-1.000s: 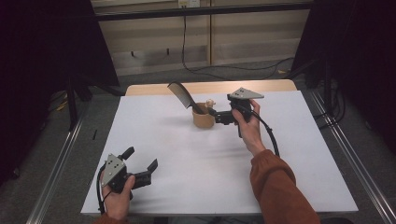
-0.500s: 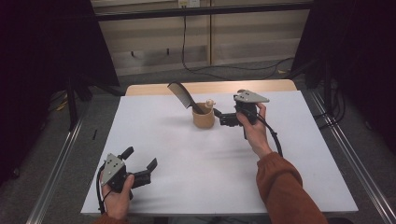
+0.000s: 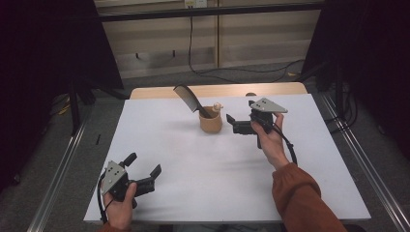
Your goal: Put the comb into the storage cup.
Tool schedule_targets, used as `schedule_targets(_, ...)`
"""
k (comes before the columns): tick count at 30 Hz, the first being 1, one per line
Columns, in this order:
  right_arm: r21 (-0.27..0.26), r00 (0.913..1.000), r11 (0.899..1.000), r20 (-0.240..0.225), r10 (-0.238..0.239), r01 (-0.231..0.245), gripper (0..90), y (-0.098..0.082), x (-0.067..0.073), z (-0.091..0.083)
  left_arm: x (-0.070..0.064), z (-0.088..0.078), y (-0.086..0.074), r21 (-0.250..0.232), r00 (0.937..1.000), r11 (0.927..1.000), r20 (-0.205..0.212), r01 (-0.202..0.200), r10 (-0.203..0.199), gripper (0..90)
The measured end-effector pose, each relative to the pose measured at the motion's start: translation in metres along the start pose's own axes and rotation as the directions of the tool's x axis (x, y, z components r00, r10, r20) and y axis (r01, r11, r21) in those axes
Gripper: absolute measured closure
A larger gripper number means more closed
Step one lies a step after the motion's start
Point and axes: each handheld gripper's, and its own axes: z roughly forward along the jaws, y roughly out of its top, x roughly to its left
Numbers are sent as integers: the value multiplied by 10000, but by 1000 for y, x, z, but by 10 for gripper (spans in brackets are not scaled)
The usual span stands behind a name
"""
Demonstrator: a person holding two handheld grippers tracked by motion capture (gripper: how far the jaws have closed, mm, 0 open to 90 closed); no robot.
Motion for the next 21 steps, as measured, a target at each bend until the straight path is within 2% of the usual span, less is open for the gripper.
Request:
schedule_targets(3, -221, 9998, 9996, 35, 177, -176, 5, -1, -1, -7, 0, 1, 0, 33, 9999, 10000, -121, 17, -17, 23)
schedule_targets(6, -399, 9999, 9991, 132, 110, -104, 2, -2, -2, -14, 0, 1, 0, 34, 9999, 10000, -137, 72, -72, 22)
schedule_targets(9, -460, 9993, 9989, 361, -96, 112, 0, -2, -2, -22, 0, 0, 0, 34, 9998, 10000, -205, -29, 30, 21)
schedule_targets(12, -478, 9994, 9988, 321, 96, -81, 2, -3, -1, -30, 0, -1, 0, 3, 9998, 10000, -190, -34, 34, 21)
schedule_targets(21, -538, 9975, 9984, 692, -126, 164, 2, -8, -1, -51, 0, -2, 0, -4, 9998, 10000, -216, -56, 56, 21)
